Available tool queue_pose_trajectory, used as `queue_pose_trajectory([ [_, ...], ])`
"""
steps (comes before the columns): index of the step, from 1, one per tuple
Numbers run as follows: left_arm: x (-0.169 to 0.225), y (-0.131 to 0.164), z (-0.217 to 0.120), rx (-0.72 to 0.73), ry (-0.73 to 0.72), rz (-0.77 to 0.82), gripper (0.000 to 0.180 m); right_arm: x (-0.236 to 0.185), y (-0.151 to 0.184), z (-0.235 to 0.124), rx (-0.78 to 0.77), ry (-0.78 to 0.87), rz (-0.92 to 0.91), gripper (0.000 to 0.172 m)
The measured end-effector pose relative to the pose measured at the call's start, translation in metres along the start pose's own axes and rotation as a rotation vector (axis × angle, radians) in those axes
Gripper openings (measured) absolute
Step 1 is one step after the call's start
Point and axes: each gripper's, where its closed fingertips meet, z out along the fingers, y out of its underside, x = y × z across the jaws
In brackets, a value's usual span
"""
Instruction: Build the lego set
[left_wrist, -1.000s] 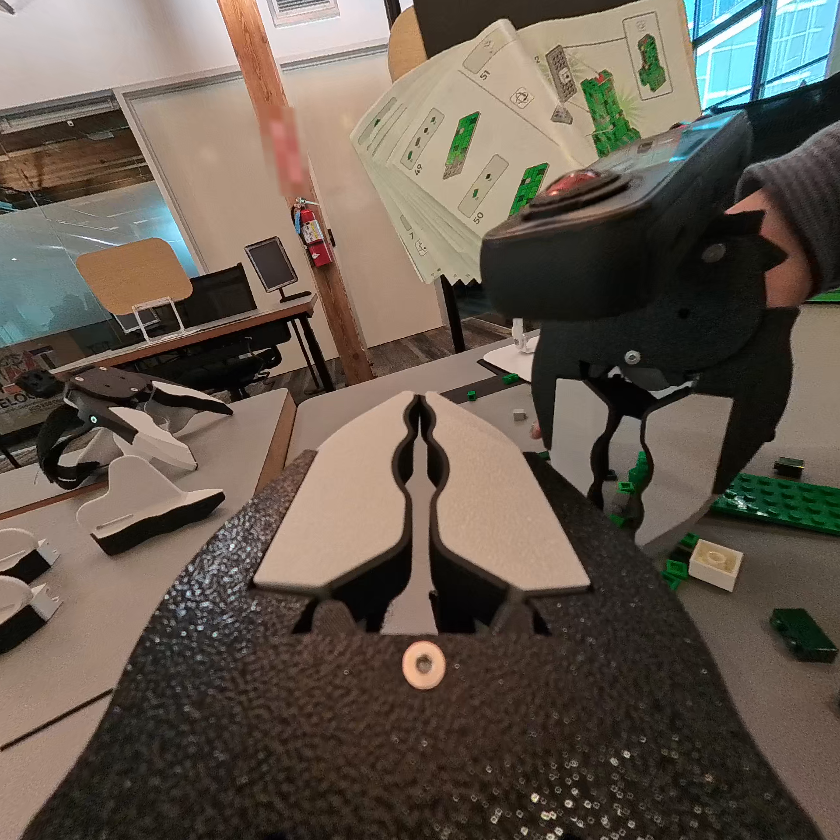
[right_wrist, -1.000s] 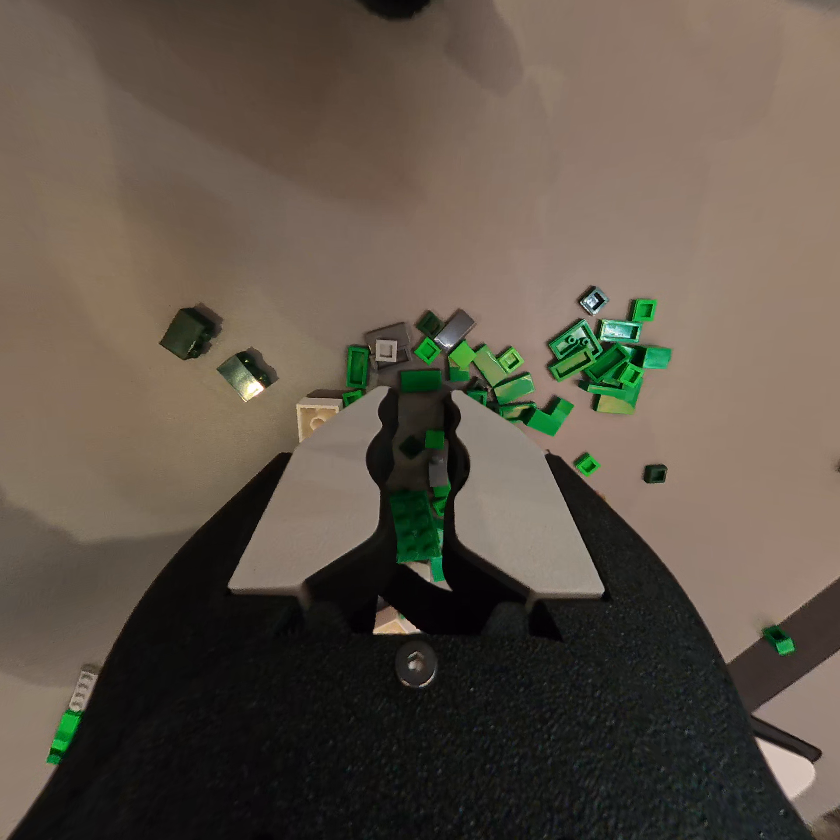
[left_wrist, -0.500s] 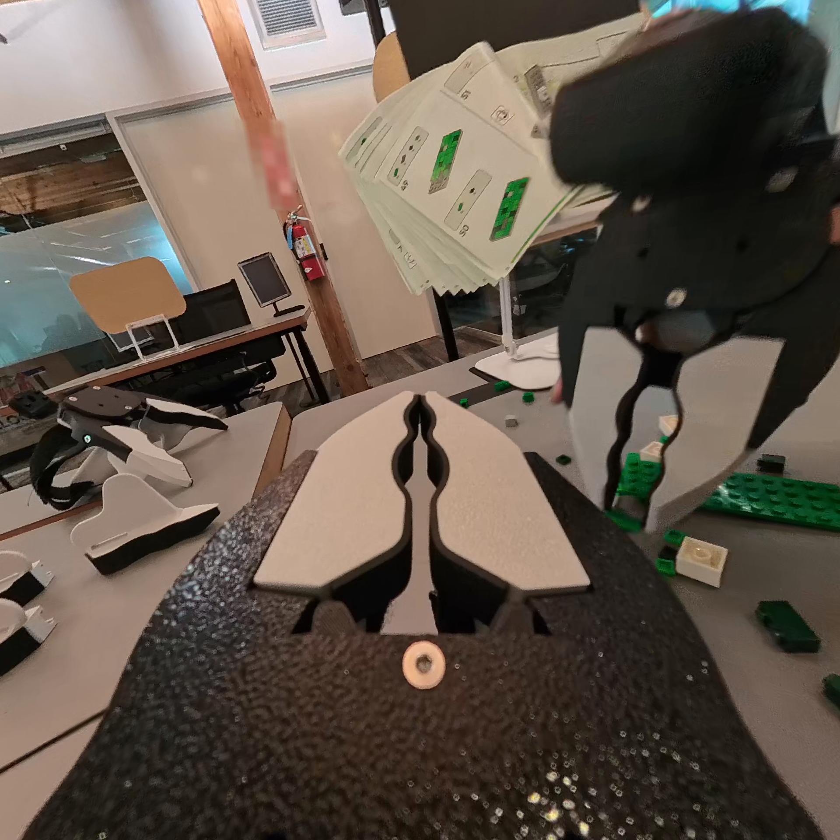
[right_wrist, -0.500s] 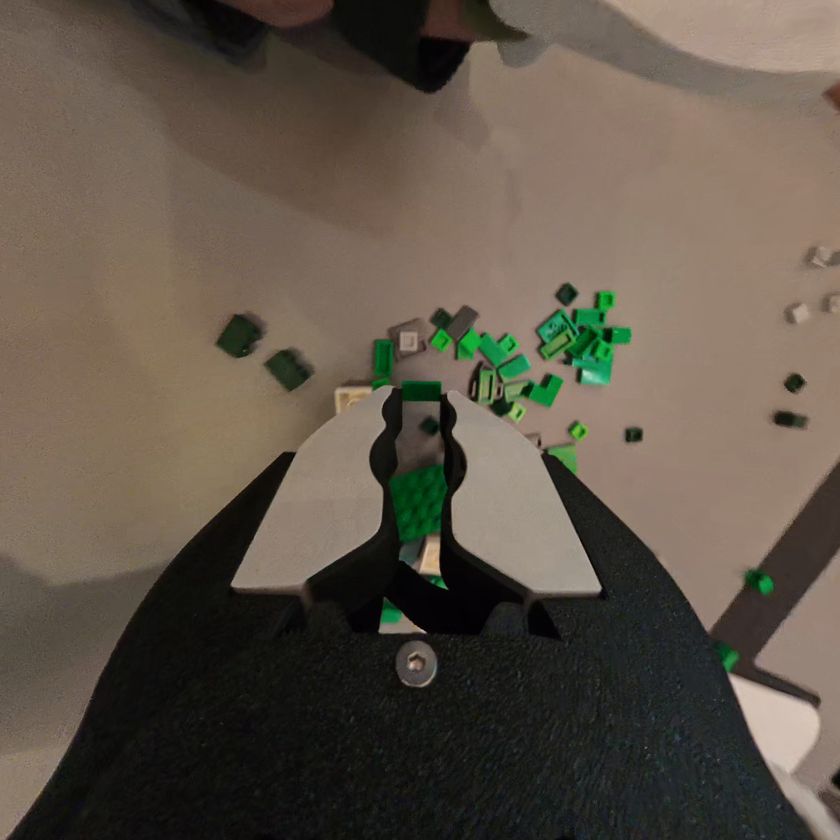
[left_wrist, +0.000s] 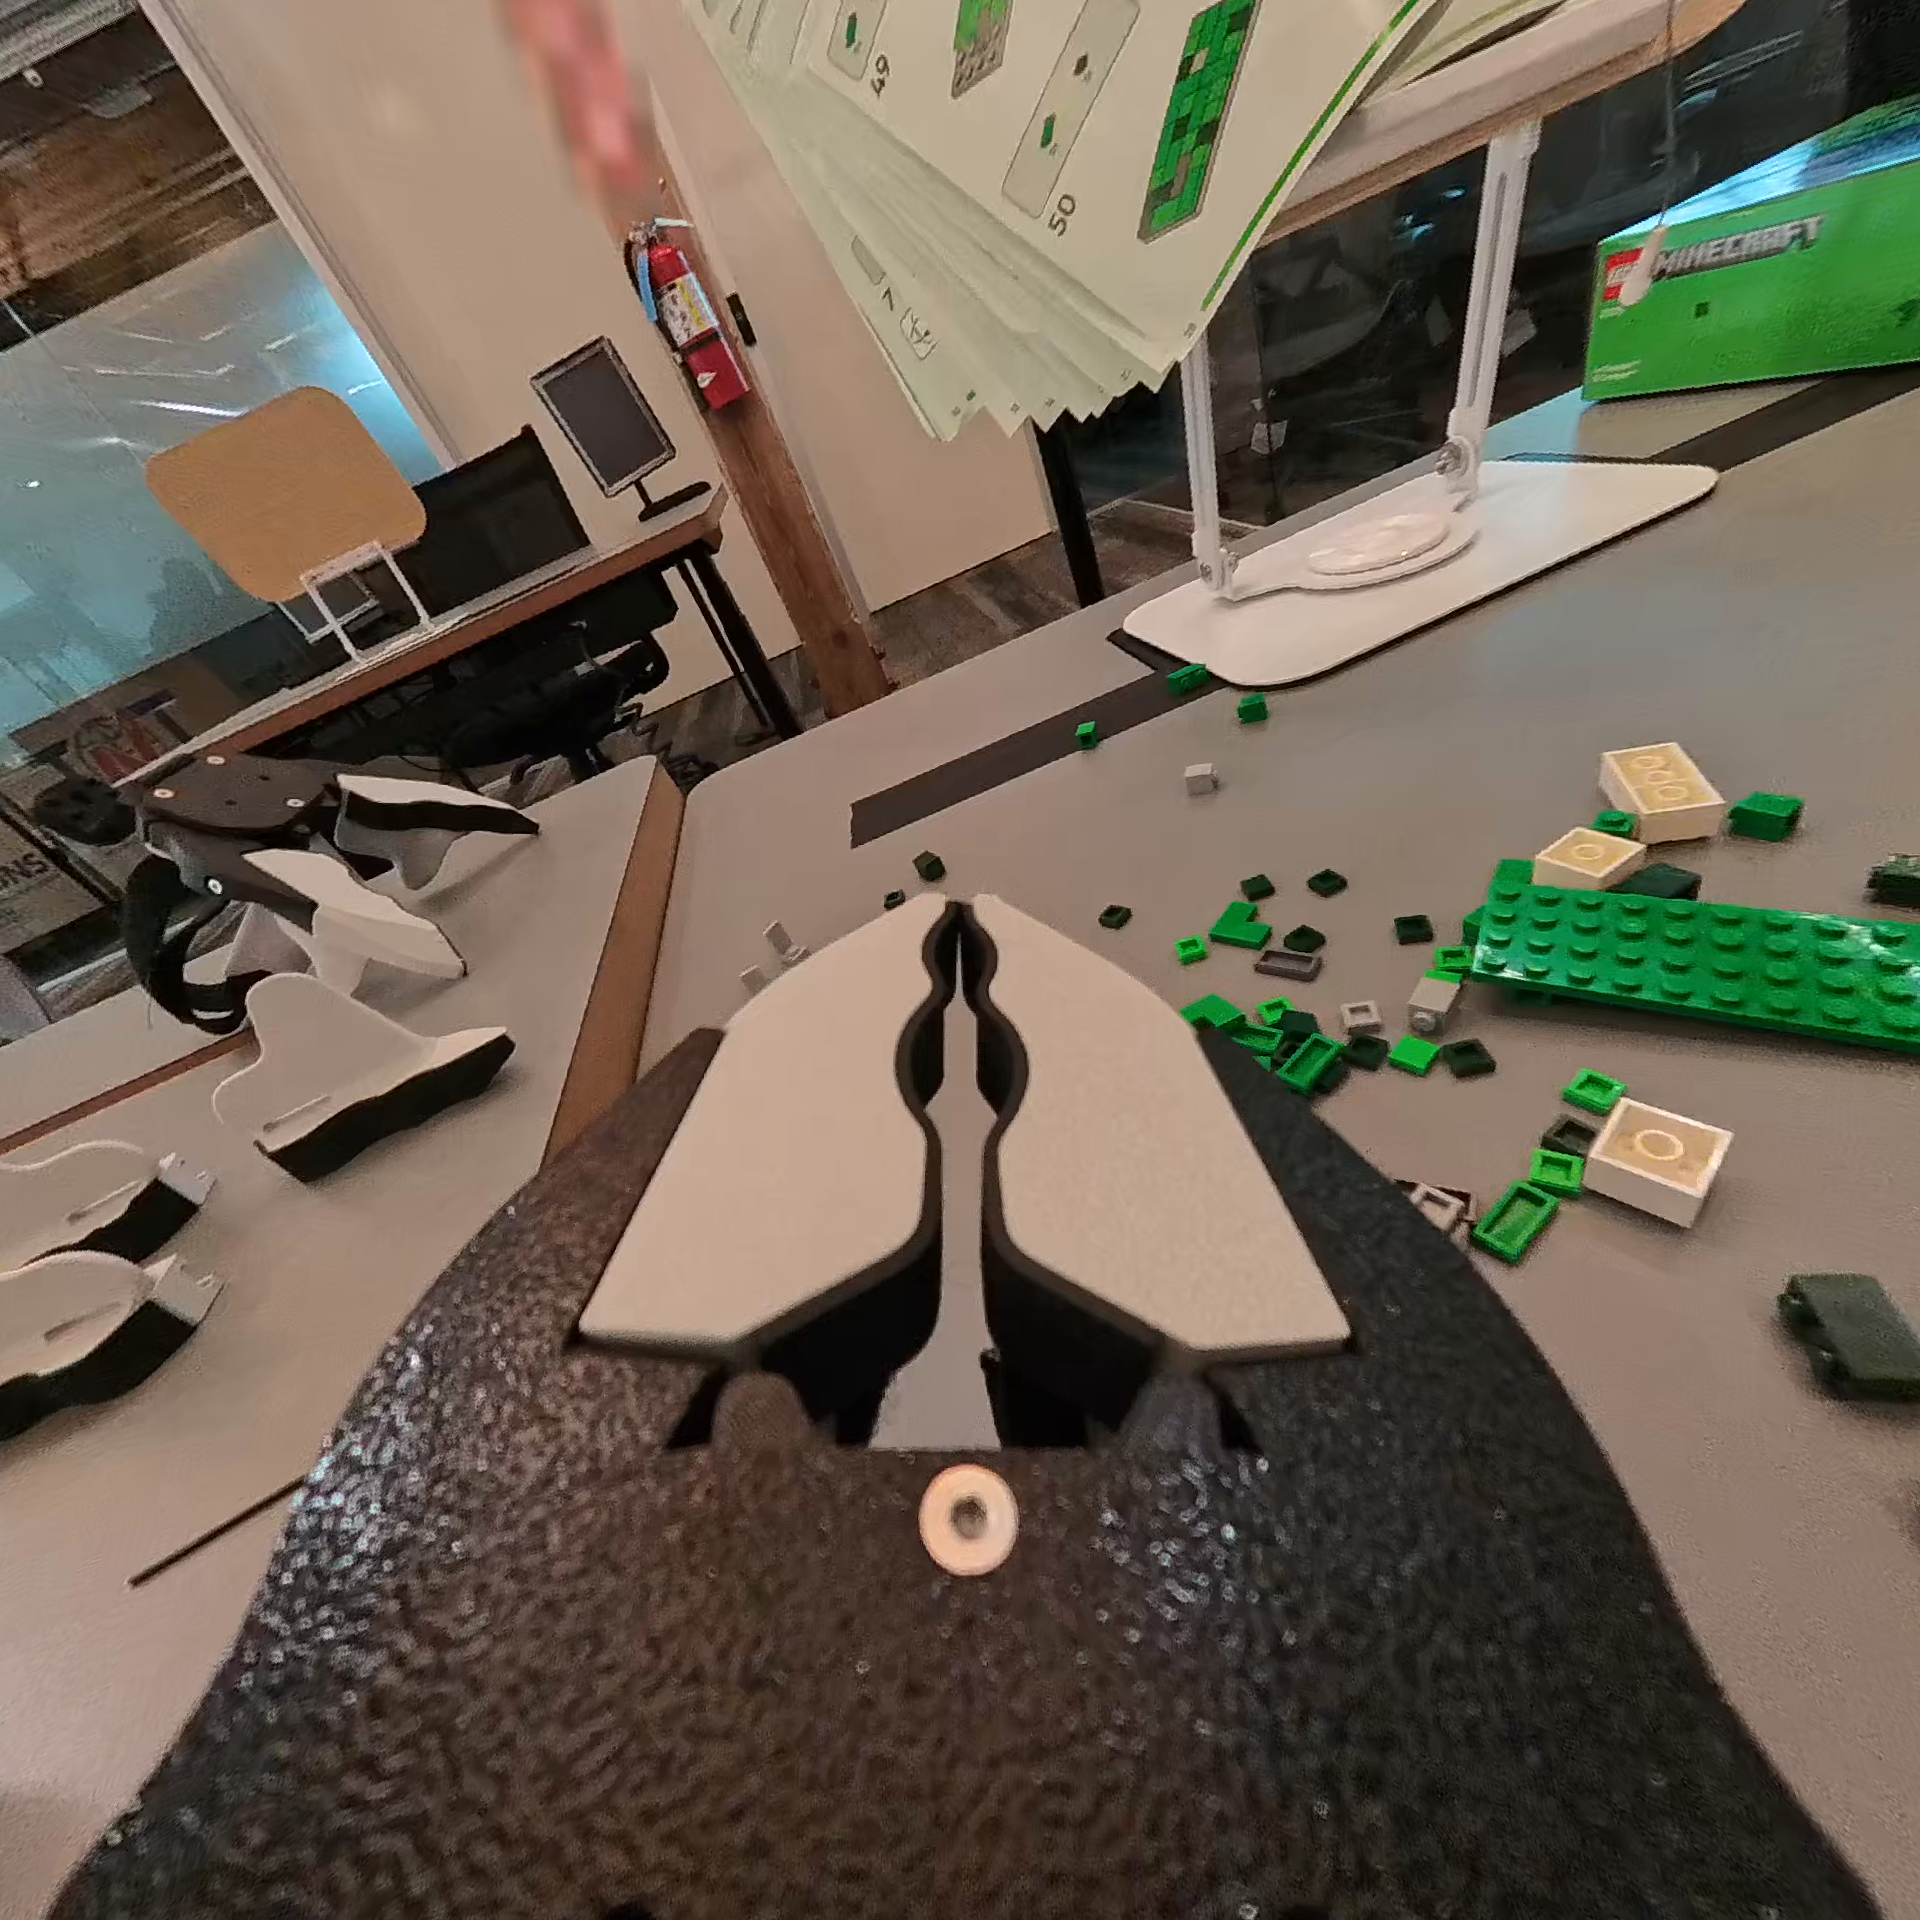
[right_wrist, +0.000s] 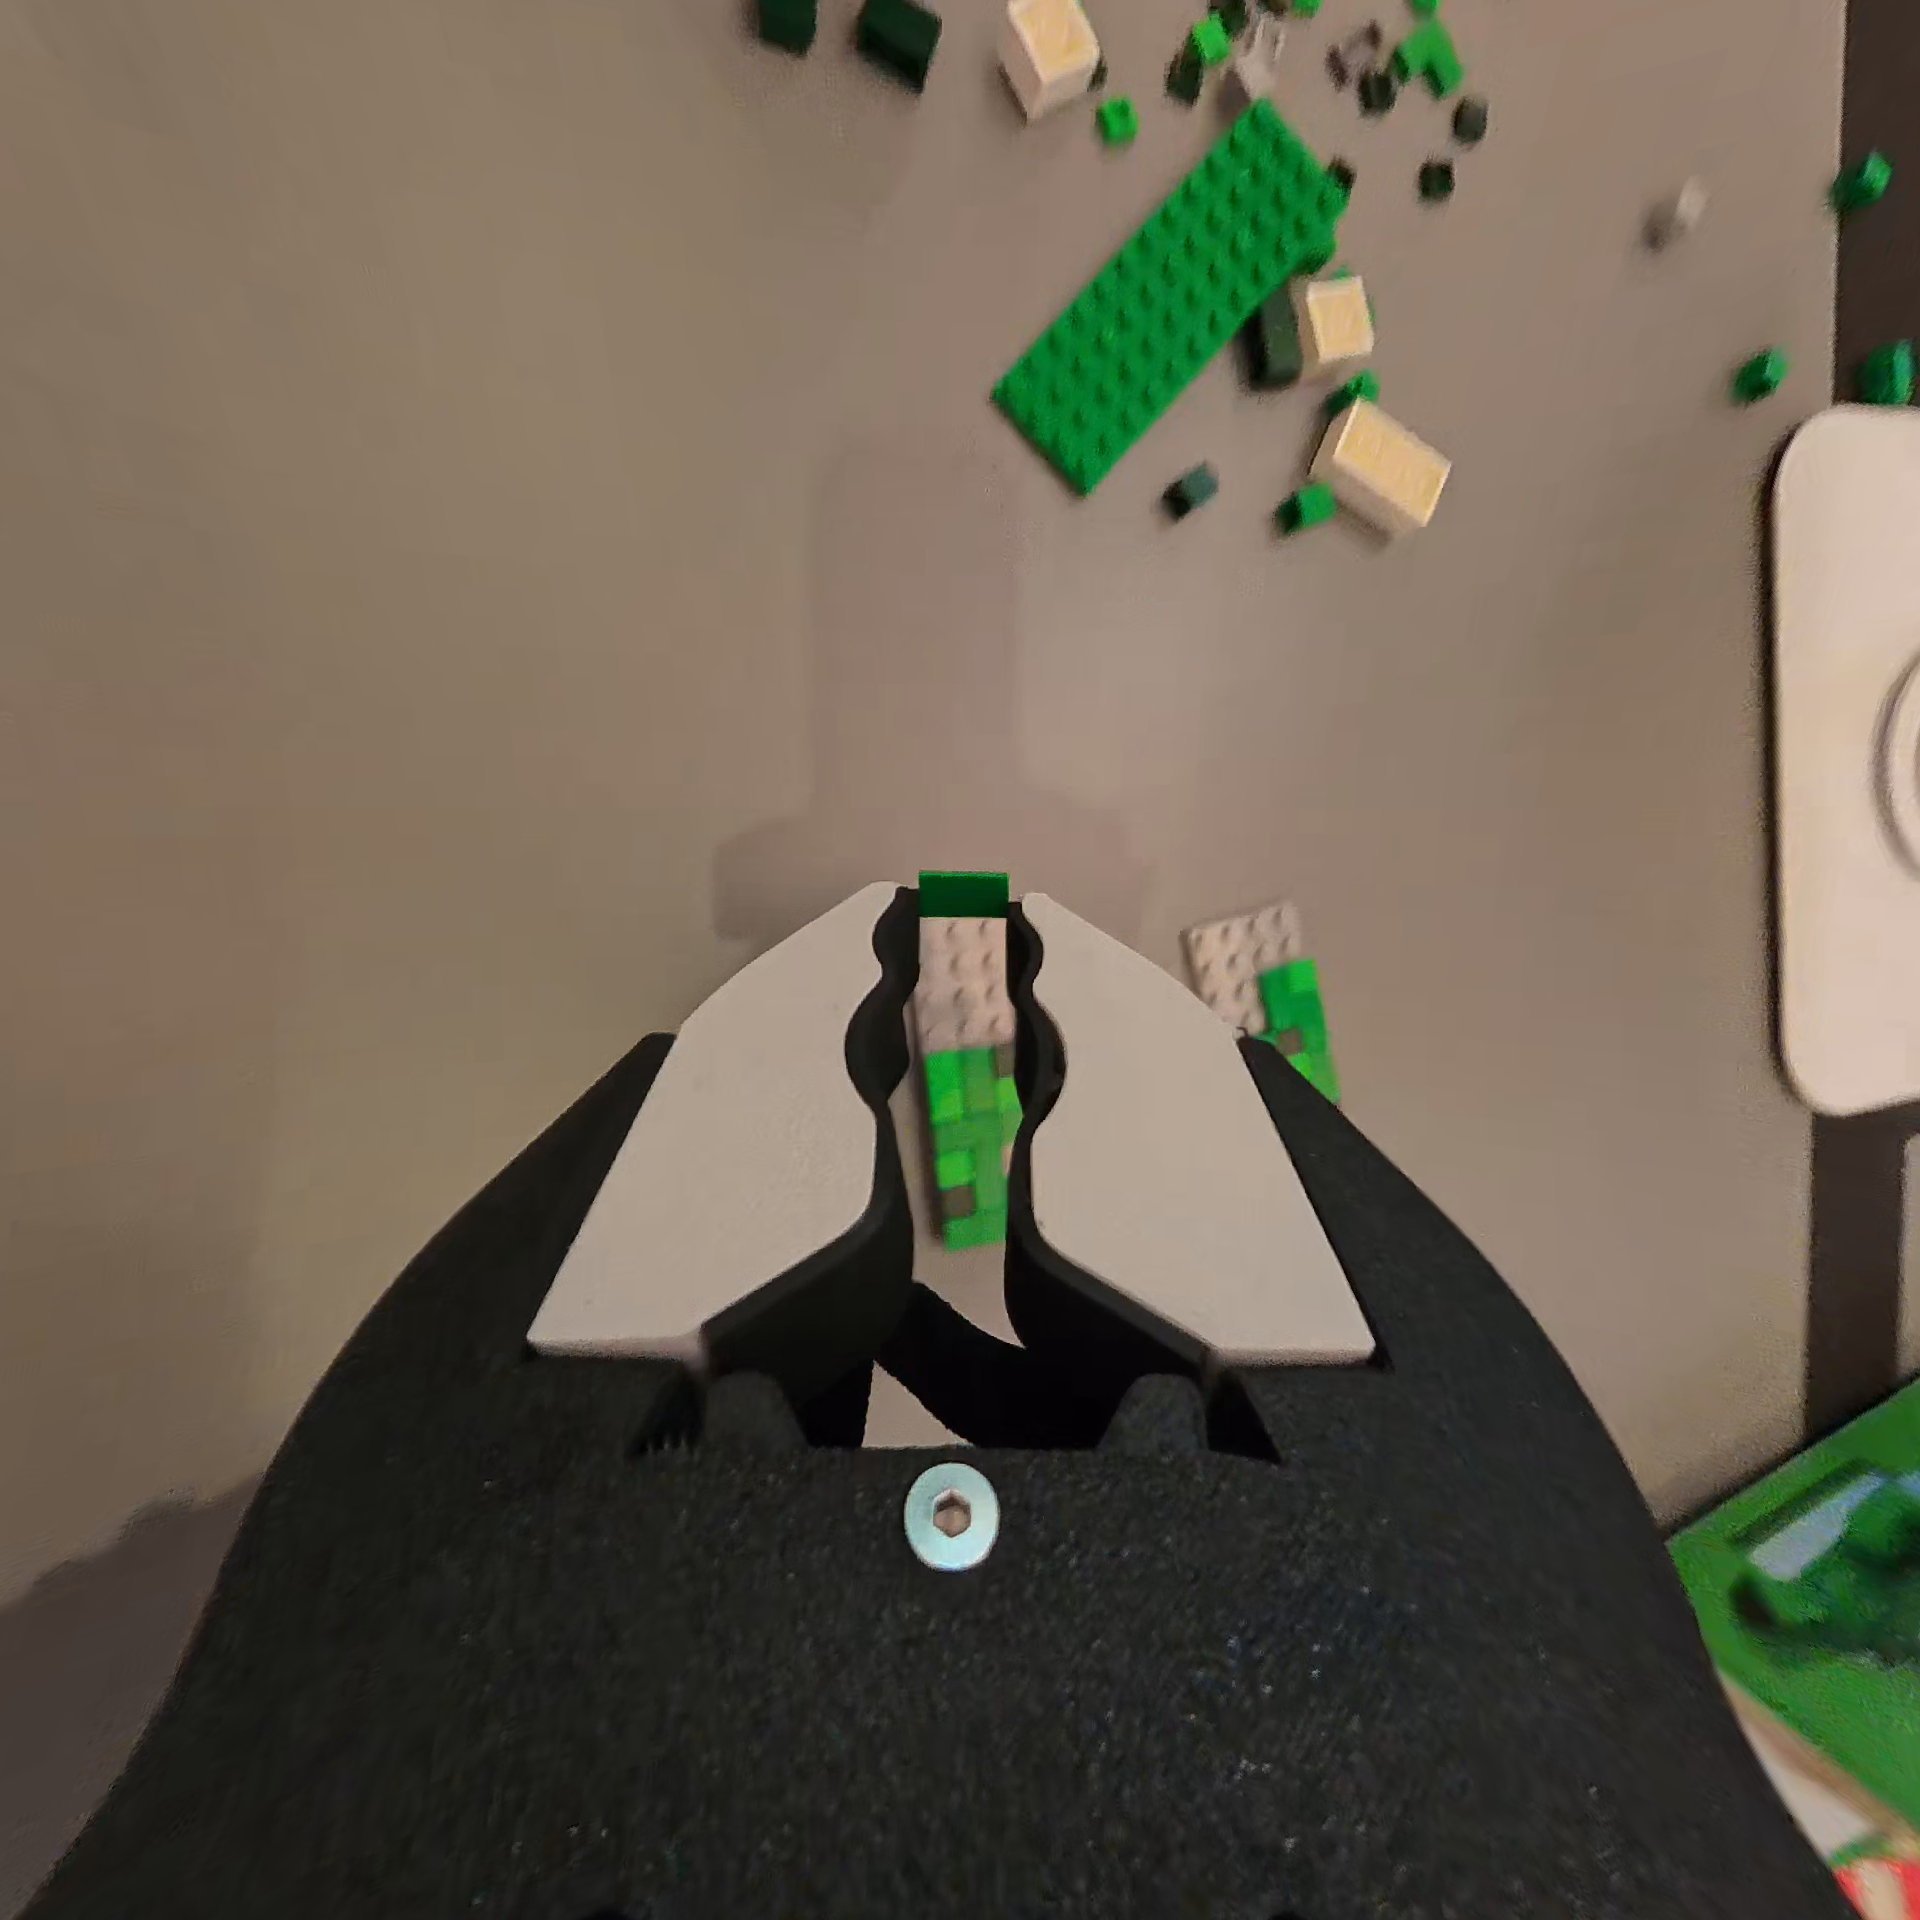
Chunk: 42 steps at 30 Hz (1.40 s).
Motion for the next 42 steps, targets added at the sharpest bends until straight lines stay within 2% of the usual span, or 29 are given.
queue_pose_trajectory([
  [5, 0.000, 0.005, 0.001, -0.038, 0.003, 0.001, 0.000, -0.020, 0.025, -0.008, 0.014, 0.007, 0.095, 0.015],
  [12, 0.004, 0.007, 0.004, -0.056, 0.012, 0.019, 0.000, -0.032, 0.035, -0.010, 0.036, 0.001, 0.185, 0.015],
  [15, 0.012, -0.011, -0.002, 0.026, 0.045, 0.052, 0.004, -0.030, 0.038, -0.009, 0.031, 0.032, 0.185, 0.015],
  [16, 0.025, -0.030, -0.010, 0.112, 0.107, 0.090, 0.007, -0.030, 0.039, -0.010, 0.035, 0.041, 0.187, 0.015],
  [18, 0.078, -0.070, -0.030, 0.297, 0.306, 0.253, 0.012, -0.031, 0.039, -0.013, 0.050, 0.056, 0.208, 0.015],
  [20, 0.140, -0.086, -0.049, 0.337, 0.531, 0.365, 0.020, -0.032, 0.040, -0.016, 0.069, 0.089, 0.216, 0.015],
  [23, 0.226, -0.080, -0.064, 0.222, 0.860, 0.406, 0.040, -0.031, 0.049, -0.020, 0.054, 0.168, 0.191, 0.015],
  [25, 0.258, -0.065, -0.057, 0.088, 0.946, 0.449, 0.051, -0.030, 0.055, -0.023, 0.040, 0.211, 0.175, 0.015],
  [28, 0.288, -0.048, -0.040, -0.057, 1.031, 0.424, 0.055, -0.032, 0.062, -0.024, 0.023, 0.232, 0.176, 0.015],
  [32, 0.307, -0.045, -0.030, -0.148, 1.101, 0.358, 0.062, -0.024, 0.083, -0.028, -0.080, 0.294, 0.250, 0.015],
  [36, 0.320, -0.031, -0.023, -0.282, 1.157, 0.315, 0.068, -0.013, 0.093, -0.037, -0.117, 0.363, 0.309, 0.015],
  [39, 0.329, -0.029, -0.025, -0.282, 1.207, 0.300, 0.054, -0.010, 0.093, -0.039, -0.099, 0.364, 0.343, 0.015],
  [42, 0.332, -0.029, -0.024, -0.300, 1.209, 0.291, 0.054, -0.010, 0.096, -0.036, -0.101, 0.349, 0.351, 0.015],
])
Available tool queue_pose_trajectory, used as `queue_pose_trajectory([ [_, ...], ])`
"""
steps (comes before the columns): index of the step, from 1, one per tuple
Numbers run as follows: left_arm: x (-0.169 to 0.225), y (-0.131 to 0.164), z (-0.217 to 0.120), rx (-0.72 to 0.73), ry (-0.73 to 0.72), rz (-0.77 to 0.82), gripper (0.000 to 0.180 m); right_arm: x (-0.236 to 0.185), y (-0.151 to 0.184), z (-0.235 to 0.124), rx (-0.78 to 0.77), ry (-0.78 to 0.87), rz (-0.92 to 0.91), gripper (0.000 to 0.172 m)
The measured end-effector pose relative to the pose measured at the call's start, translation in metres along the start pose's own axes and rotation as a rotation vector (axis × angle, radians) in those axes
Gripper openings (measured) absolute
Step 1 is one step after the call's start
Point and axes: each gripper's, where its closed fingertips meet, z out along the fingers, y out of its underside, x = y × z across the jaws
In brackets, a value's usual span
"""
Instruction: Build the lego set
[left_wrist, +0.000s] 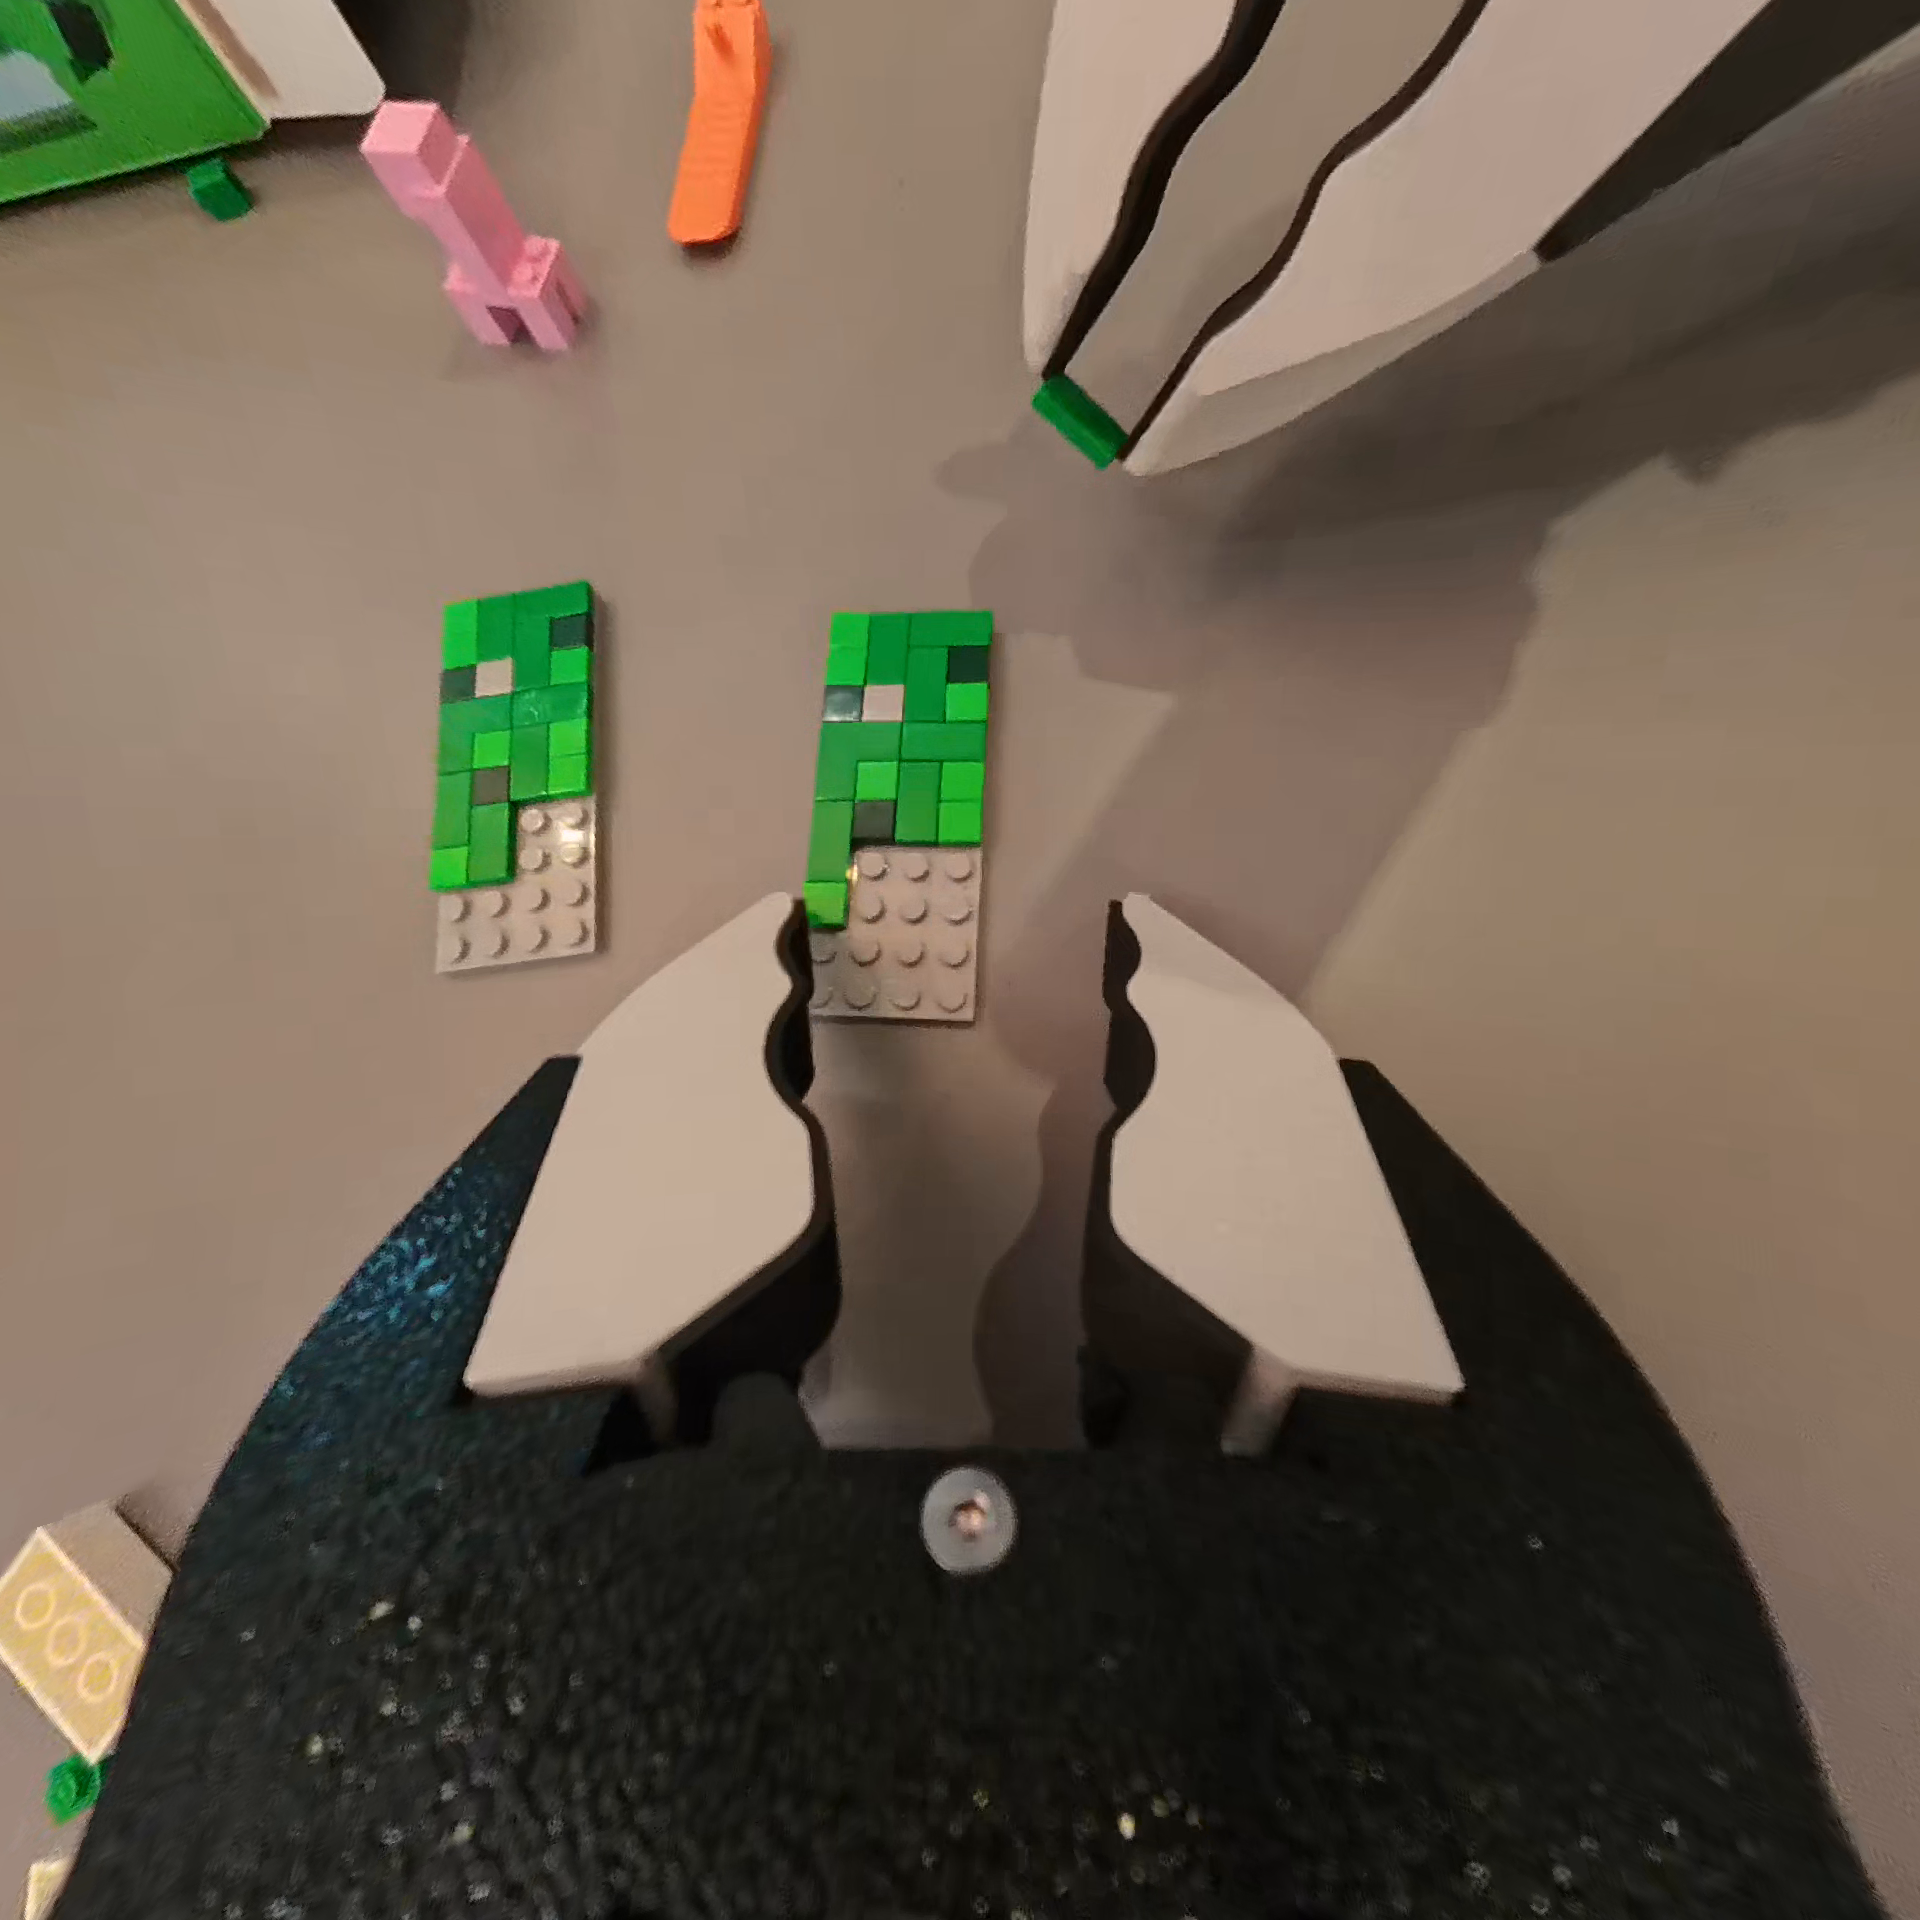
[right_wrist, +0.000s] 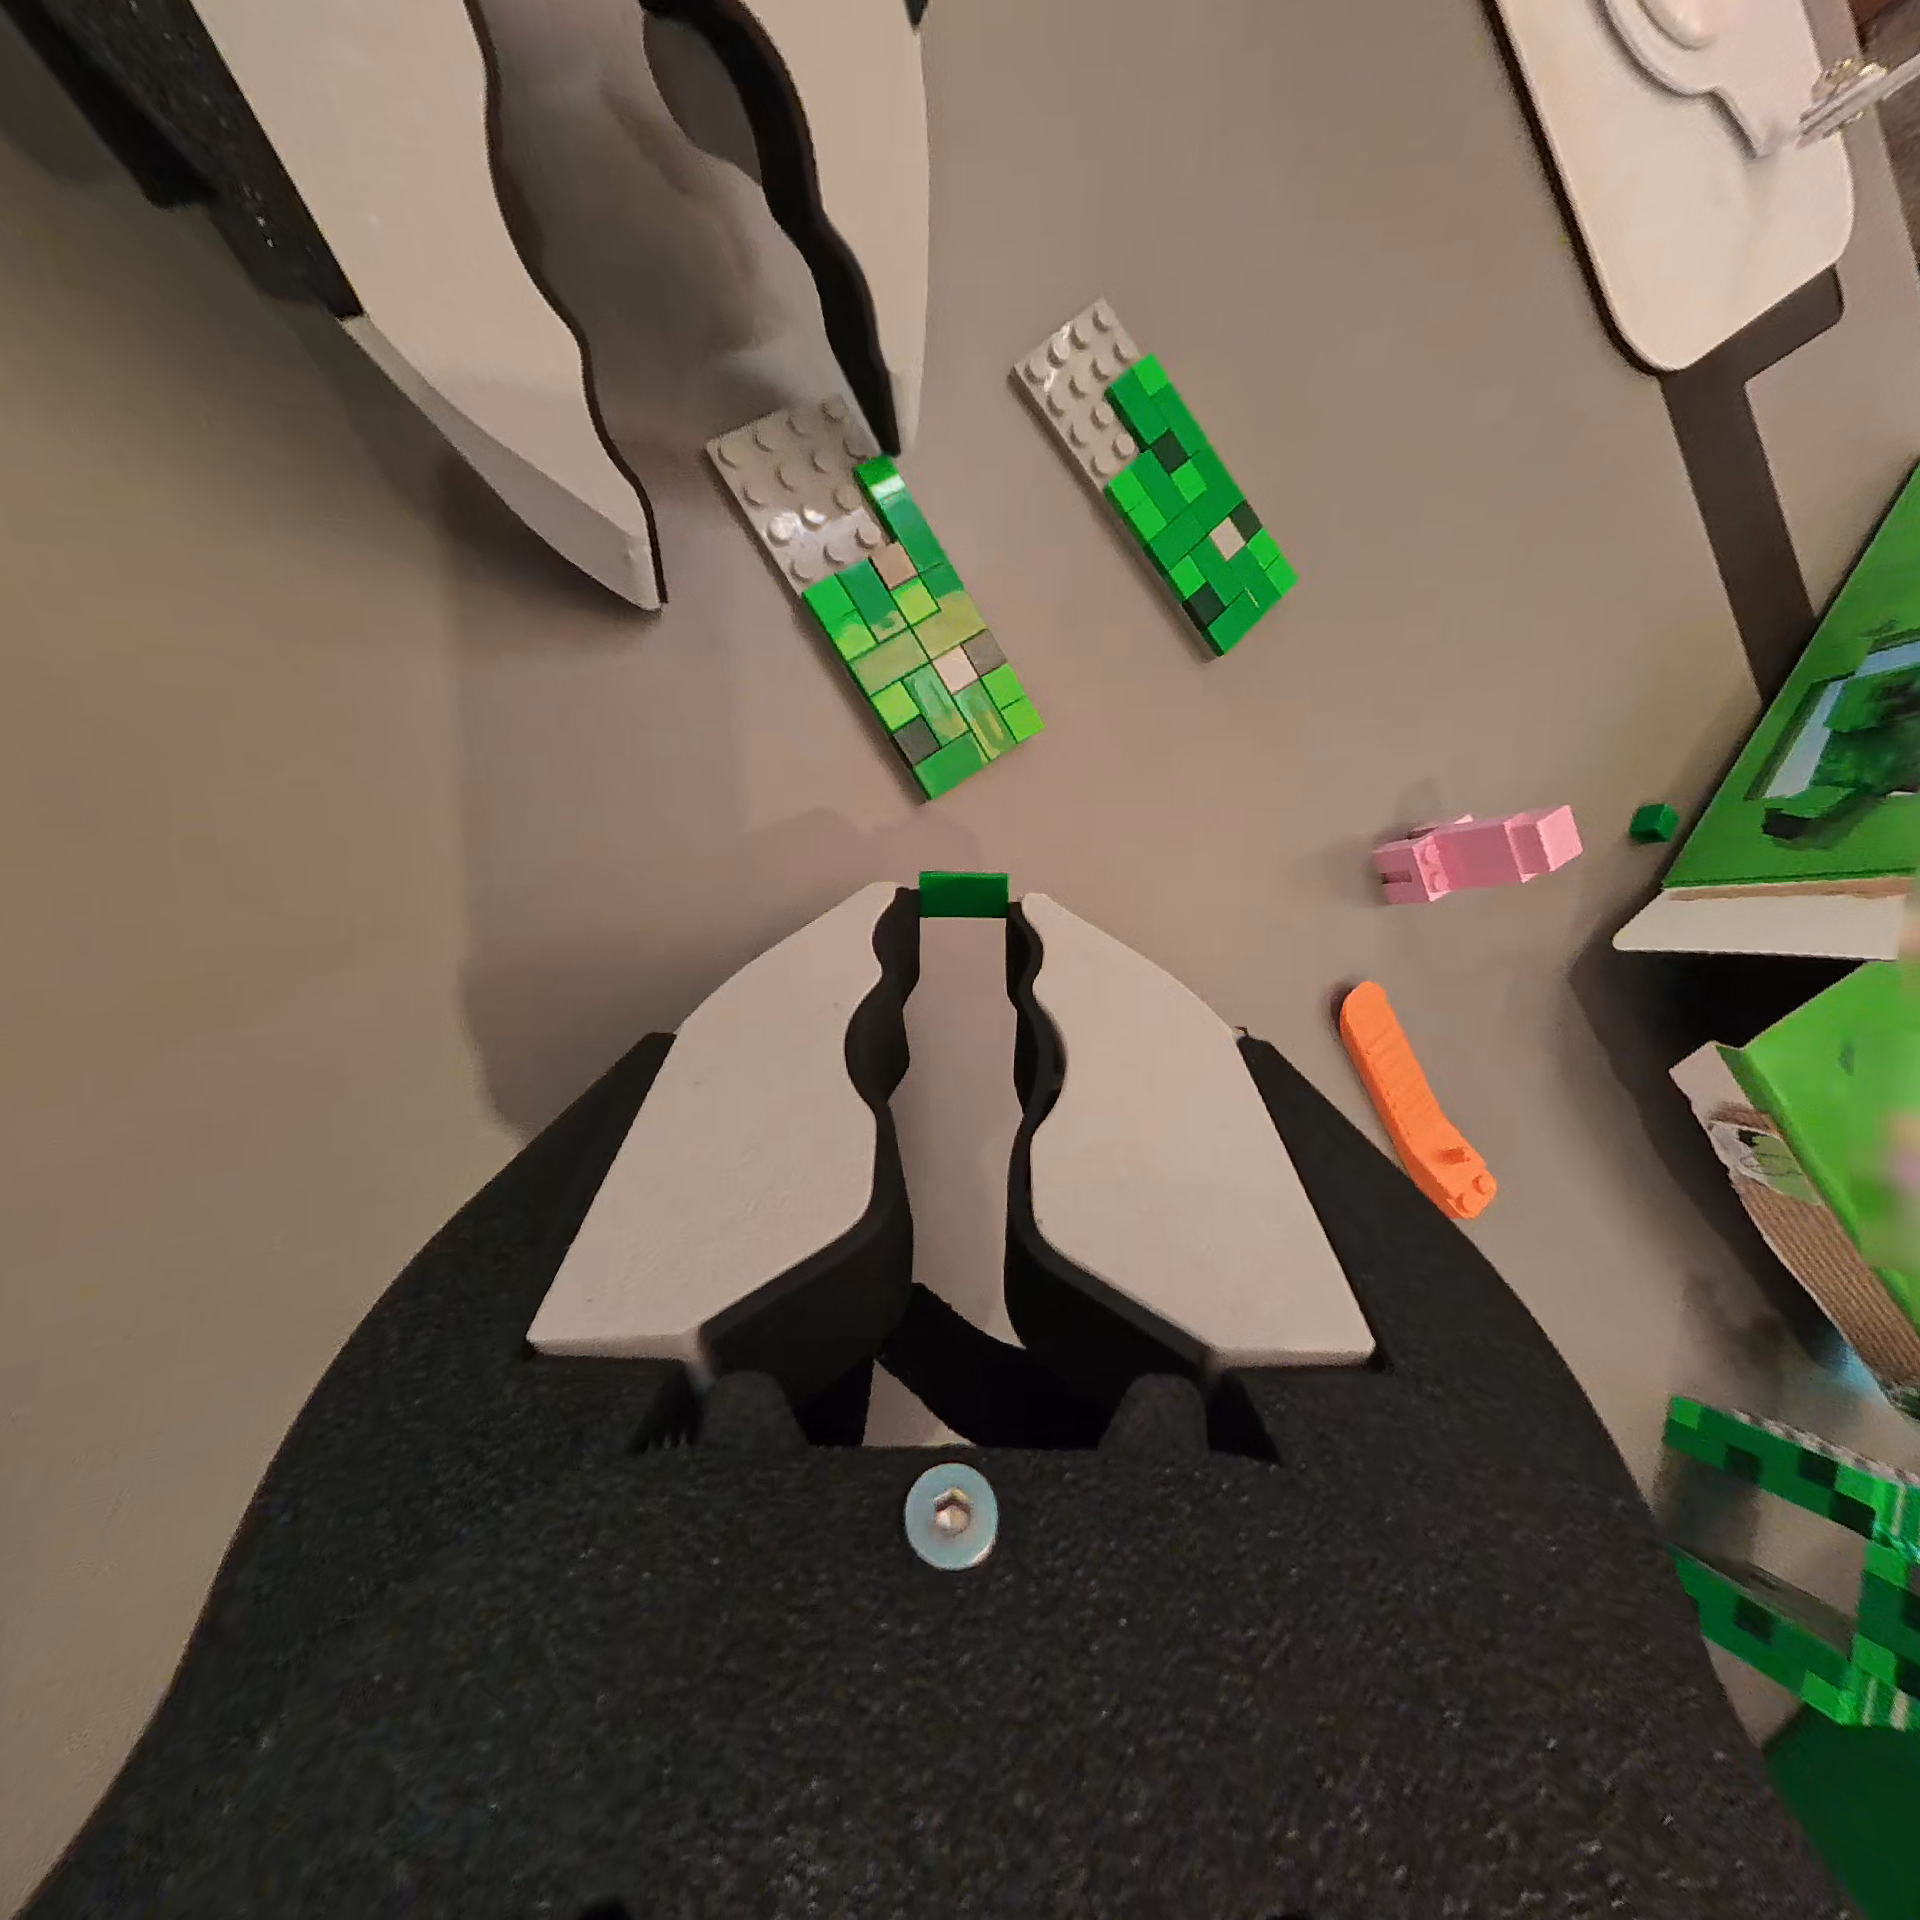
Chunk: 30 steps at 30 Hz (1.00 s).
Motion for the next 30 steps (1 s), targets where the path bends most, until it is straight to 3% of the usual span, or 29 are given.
queue_pose_trajectory([
  [5, 0.004, 0.003, -0.001, -0.033, 0.028, -0.079, 0.058, 0.003, -0.006, 0.000, 0.044, -0.019, 0.028, 0.015],
  [9, 0.036, -0.009, -0.003, 0.003, 0.194, -0.149, 0.060, 0.001, -0.015, 0.000, 0.090, -0.062, 0.060, 0.015],
  [11, 0.042, -0.014, -0.003, 0.033, 0.208, -0.146, 0.063, -0.004, -0.019, 0.001, 0.111, -0.108, 0.073, 0.015],
  [15, 0.025, -0.027, -0.016, 0.222, 0.045, -0.075, 0.061, -0.021, -0.028, 0.007, 0.124, -0.226, 0.084, 0.015],
  [18, 0.002, -0.031, -0.038, 0.363, -0.168, -0.015, 0.052, -0.023, -0.029, 0.018, 0.048, -0.213, 0.148, 0.015],
  [21, -0.020, -0.026, -0.057, 0.403, -0.376, 0.046, 0.042, -0.026, -0.032, 0.026, -0.026, -0.184, 0.189, 0.015],
  [30, -0.032, -0.019, -0.060, 0.382, -0.417, -0.018, 0.041, -0.032, -0.034, 0.036, -0.121, -0.164, 0.226, 0.015],
])
